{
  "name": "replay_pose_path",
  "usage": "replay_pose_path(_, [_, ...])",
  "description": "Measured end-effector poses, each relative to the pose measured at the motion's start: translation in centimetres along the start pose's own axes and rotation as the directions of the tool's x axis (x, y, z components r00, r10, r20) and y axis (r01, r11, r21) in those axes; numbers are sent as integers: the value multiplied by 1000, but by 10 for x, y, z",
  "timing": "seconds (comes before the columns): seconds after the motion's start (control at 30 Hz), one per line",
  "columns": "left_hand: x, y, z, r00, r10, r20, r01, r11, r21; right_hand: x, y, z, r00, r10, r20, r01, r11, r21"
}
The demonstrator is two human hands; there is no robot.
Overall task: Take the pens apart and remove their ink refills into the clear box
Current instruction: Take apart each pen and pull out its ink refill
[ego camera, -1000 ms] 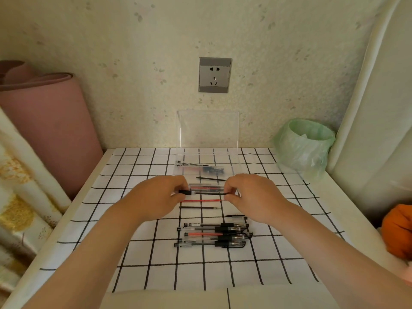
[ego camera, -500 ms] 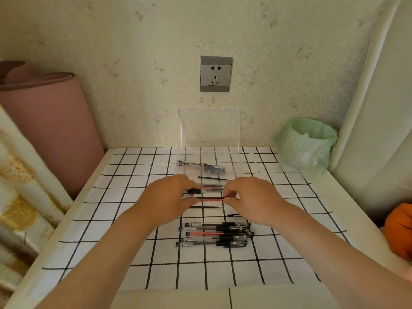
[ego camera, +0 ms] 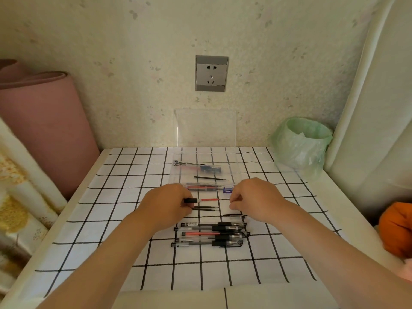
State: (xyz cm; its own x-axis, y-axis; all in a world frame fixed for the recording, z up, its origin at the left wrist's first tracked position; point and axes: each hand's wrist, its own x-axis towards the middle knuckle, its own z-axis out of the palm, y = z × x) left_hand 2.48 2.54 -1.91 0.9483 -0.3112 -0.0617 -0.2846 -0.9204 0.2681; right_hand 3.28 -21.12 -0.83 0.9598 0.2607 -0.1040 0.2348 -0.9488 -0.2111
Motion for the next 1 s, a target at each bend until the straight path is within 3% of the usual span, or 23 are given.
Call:
replay_pose_path(0.53, [-2, -2, 7, 1000, 19, 1, -19, 998, -52, 5, 4, 4, 997, -14, 70, 9, 998, 59])
replay_pose_path(0.67, [-1, -3, 8, 1000, 28, -5, -28, 999, -46, 5, -8, -8, 998, -24, -53, 29, 995, 94])
replay_pose_path(0.8, [-1, -6, -2, 999, 33, -44, -35, 997, -64, 27, -27, -20, 978, -78, -191, 77, 997, -16])
replay_pose_path(1.0, [-6, -15, -13, 1000, -14, -26, 10, 988, -155, 78, -39, -28, 996, -87, -31, 74, 954, -291])
